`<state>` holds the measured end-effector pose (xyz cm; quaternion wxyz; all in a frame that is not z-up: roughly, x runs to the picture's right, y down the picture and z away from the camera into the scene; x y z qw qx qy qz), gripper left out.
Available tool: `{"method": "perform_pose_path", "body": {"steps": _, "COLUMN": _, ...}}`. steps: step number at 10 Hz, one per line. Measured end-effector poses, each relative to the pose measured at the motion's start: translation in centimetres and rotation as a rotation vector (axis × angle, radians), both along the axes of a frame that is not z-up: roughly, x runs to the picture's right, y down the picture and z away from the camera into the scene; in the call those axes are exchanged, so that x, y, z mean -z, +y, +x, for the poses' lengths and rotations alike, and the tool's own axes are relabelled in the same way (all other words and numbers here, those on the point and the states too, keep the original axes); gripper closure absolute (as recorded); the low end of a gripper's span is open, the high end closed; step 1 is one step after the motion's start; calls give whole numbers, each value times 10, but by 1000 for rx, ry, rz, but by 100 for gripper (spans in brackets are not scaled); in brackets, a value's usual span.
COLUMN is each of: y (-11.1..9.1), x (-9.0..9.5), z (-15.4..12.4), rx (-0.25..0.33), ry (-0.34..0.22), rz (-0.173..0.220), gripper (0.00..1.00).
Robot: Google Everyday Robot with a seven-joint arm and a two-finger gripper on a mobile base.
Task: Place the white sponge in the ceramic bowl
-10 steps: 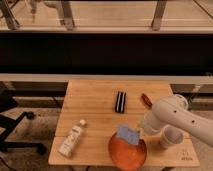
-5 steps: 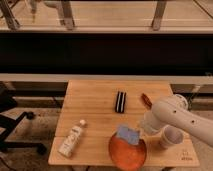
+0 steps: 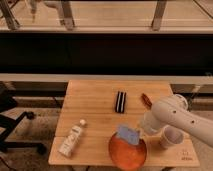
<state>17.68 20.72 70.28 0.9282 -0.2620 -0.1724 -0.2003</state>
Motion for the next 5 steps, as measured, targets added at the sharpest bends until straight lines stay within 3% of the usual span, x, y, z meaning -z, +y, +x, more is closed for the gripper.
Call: {"method": "perform_pose_path", "body": {"steps": 5, "y": 1, "x": 0, "z": -1, "rx": 13, "ry": 0, "rz": 4, "gripper": 99}}
